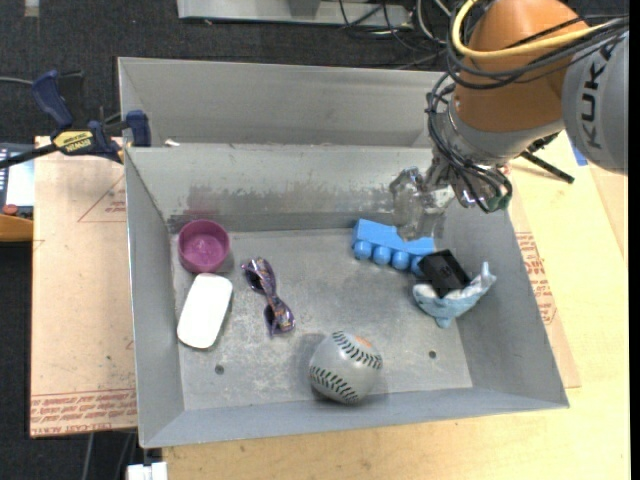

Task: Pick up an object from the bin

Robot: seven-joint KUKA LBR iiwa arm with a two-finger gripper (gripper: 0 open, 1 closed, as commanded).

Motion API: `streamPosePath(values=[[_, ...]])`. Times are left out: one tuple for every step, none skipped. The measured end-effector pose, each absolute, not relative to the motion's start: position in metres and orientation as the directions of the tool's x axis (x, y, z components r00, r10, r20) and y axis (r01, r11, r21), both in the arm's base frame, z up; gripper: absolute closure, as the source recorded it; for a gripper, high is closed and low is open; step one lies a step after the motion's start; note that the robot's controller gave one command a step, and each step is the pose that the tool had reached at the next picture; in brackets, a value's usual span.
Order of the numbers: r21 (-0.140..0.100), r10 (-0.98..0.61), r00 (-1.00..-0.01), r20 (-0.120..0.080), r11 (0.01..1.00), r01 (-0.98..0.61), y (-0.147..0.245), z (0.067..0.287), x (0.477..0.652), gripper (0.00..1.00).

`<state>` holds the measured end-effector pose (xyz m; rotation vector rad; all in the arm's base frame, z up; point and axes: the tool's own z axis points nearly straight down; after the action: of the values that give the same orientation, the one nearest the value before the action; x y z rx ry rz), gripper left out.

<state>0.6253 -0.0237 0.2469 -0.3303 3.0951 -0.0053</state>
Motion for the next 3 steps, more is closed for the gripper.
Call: streamPosePath(values=[[-0.006,-0.207,-0.978,-0.035,0.978,-0.207,-0.008,0.233,0.638,1.00],[-0.014,-0.465,-0.885,-0.030,0.885,-0.465,-0.015,0.197,0.631,1.00],[-0.015,-0.476,-0.879,-0.030,0.879,-0.476,-0.016,0.191,0.625,1.00]])
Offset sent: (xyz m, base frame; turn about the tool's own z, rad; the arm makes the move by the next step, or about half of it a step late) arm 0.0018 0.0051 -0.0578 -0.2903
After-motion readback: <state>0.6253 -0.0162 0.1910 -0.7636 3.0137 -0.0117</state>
